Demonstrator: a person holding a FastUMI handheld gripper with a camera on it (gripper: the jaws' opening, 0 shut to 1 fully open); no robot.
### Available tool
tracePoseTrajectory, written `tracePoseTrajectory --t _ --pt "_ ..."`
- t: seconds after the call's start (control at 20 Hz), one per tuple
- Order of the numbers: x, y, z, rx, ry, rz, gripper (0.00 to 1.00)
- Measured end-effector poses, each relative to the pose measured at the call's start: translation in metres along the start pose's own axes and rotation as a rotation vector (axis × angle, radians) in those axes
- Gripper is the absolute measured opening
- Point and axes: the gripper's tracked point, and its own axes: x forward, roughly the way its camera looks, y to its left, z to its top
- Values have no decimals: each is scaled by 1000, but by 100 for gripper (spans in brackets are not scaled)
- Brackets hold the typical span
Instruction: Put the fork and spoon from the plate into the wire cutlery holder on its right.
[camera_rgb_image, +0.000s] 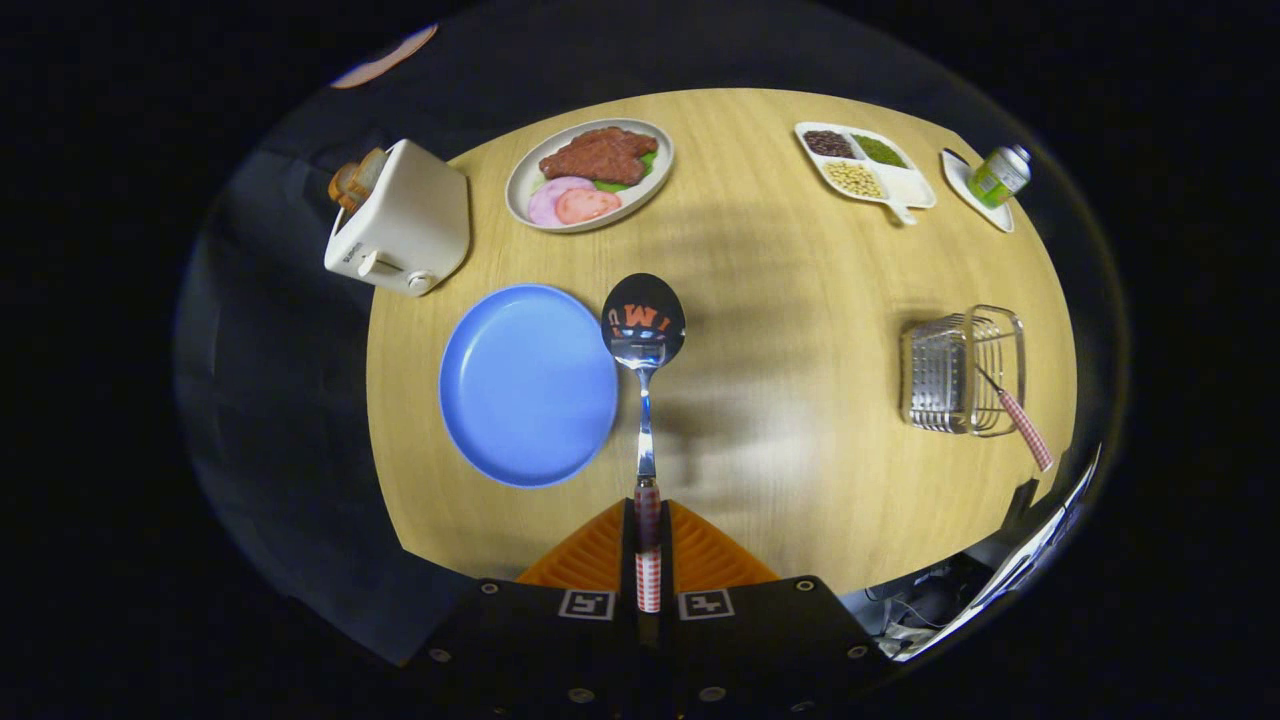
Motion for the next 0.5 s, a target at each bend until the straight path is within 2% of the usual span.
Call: tracePoseTrajectory --t 0.2,0.4,0.5 --pt "-24 -72 -4 -2 -1 -95 9" --pt "-37 -138 -15 -36 58 -175 9" --pt "-45 -160 -17 -32 85 -186 9"
